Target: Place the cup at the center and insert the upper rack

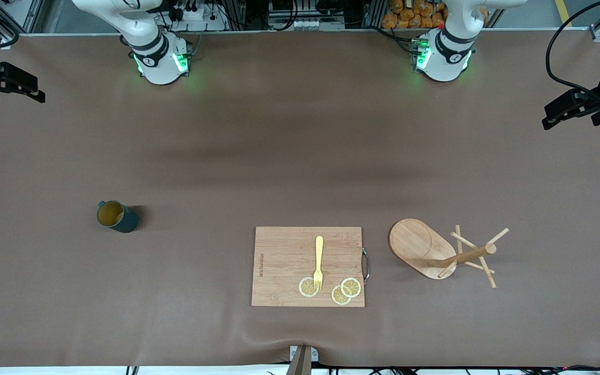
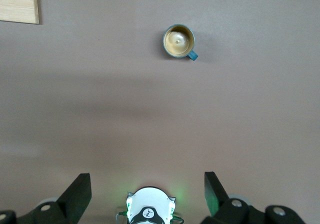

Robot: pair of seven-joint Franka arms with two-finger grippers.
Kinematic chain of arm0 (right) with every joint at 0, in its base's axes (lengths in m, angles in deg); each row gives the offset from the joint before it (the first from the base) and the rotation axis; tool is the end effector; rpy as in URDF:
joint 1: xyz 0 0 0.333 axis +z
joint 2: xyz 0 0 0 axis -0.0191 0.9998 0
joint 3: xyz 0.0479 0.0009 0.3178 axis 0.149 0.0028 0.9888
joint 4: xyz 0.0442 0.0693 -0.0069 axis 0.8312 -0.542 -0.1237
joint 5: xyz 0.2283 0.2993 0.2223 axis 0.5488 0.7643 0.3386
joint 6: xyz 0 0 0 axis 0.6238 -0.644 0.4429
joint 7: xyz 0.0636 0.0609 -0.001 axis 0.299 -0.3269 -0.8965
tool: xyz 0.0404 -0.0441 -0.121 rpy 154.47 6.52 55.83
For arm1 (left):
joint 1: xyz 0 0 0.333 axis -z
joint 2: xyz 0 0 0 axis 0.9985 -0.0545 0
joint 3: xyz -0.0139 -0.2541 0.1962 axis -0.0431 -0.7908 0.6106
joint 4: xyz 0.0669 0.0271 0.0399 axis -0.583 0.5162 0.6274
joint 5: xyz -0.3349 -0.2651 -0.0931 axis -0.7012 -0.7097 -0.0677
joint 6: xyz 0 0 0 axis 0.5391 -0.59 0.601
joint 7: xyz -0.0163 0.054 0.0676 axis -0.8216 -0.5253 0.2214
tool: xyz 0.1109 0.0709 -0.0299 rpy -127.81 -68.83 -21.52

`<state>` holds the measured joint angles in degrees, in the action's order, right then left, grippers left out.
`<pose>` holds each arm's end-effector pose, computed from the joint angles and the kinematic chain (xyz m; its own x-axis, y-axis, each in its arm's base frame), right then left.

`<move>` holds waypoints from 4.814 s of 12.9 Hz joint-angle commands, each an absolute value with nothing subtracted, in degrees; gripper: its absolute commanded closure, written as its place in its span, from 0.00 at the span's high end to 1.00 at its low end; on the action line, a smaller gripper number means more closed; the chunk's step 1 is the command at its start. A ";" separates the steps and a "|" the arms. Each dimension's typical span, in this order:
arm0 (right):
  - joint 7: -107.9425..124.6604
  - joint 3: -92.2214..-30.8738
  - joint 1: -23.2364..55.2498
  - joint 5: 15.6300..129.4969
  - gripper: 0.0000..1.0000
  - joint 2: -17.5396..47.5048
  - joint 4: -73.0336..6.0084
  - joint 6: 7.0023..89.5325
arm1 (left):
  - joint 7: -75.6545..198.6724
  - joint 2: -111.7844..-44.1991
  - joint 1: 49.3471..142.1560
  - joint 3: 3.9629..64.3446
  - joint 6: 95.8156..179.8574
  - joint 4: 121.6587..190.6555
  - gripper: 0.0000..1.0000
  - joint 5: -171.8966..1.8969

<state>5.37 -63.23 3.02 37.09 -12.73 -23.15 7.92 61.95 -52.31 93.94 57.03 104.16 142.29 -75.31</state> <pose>0.5426 -0.0274 0.6371 0.9833 0.0961 -0.1543 0.0884 -0.9945 -0.0565 0.5857 -0.0230 0.6311 0.9961 0.0793 -0.0398 0.0787 -0.9968 -0.0171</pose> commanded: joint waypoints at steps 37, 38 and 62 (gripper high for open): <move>5.66 -61.64 3.30 38.27 0.24 18.06 -44.79 61.06 | 61.82 -52.72 92.94 56.79 106.10 142.75 1.00 -75.39; 5.74 -61.11 3.30 38.27 0.06 18.06 -44.79 60.53 | 61.83 -52.72 92.94 56.70 105.84 142.84 1.00 -75.31; 20.33 -49.15 27.45 41.42 0.00 15.34 -33.99 50.77 | 61.92 -52.81 93.38 56.17 105.31 142.58 1.00 -75.74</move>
<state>19.21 -48.55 23.63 39.57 15.65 -35.86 51.82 61.95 -53.18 93.55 56.36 105.80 142.75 -75.31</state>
